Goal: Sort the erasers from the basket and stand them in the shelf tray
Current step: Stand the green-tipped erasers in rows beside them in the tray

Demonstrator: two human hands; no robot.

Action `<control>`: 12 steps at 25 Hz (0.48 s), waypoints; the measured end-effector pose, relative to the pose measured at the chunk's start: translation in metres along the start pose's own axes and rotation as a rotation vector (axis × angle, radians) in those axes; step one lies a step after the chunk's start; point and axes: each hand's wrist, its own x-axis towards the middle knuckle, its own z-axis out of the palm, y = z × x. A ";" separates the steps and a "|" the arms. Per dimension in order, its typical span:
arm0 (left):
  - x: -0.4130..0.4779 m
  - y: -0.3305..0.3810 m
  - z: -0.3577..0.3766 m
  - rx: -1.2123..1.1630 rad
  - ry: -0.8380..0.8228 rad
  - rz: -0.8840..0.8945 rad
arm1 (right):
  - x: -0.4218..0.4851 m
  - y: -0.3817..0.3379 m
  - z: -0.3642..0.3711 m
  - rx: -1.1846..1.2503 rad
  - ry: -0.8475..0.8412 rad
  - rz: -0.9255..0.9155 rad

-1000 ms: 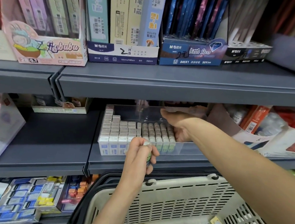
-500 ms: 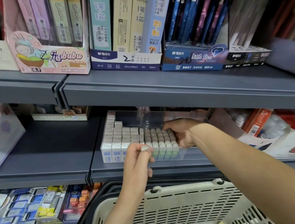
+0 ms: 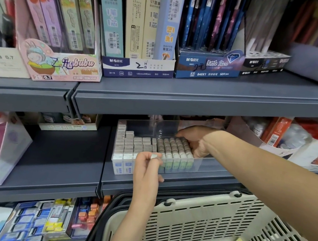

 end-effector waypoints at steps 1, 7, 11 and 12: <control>0.000 0.000 0.001 -0.006 -0.015 -0.001 | -0.001 0.000 0.000 -0.036 0.011 -0.008; -0.005 0.000 0.004 0.052 -0.146 0.038 | -0.039 0.005 -0.004 -0.216 0.023 -0.116; -0.009 -0.001 0.006 0.081 -0.227 0.068 | -0.063 0.019 -0.006 -0.547 0.220 -0.346; -0.010 -0.002 0.008 0.093 -0.231 0.067 | -0.066 0.025 -0.009 -0.647 0.273 -0.436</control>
